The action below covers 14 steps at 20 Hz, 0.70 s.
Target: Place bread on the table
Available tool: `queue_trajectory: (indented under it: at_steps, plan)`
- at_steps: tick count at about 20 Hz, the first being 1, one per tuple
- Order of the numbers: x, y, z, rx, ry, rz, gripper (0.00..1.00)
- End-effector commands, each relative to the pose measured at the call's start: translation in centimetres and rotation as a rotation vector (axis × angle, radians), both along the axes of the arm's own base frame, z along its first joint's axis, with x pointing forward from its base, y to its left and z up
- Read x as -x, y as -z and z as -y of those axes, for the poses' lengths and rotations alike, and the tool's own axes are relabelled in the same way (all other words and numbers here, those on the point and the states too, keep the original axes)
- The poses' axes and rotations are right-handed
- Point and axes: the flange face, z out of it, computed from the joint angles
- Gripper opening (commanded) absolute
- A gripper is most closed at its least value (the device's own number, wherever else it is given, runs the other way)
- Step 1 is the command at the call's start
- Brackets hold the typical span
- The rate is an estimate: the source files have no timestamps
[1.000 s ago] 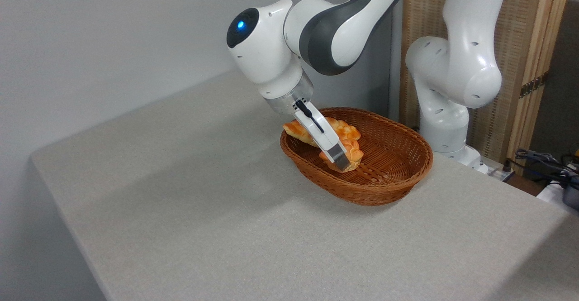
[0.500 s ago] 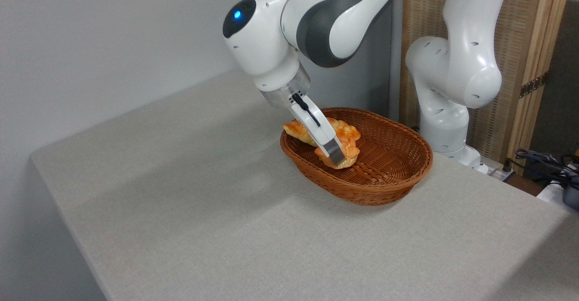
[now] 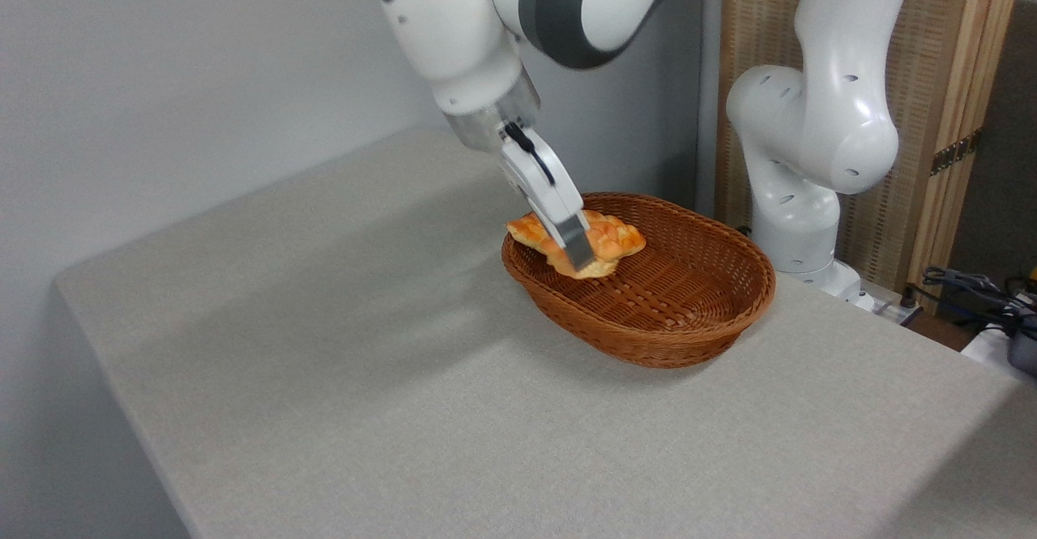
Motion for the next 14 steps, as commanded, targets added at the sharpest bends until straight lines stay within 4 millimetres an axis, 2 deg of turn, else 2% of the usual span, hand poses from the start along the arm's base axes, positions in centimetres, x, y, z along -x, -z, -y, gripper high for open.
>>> queue_trajectory:
  at_steps: [1, 6, 9, 14]
  plan:
    - [-1.7, -2.7, -0.2, 0.047, -0.007, 0.050, 0.61]
    - [-5.5, -3.0, 0.3, 0.094, -0.047, 0.179, 0.69]
    - [-7.5, -1.8, 0.9, 0.089, -0.054, 0.190, 0.75]
    - [-9.3, 0.0, 2.4, 0.093, -0.049, 0.158, 0.99]
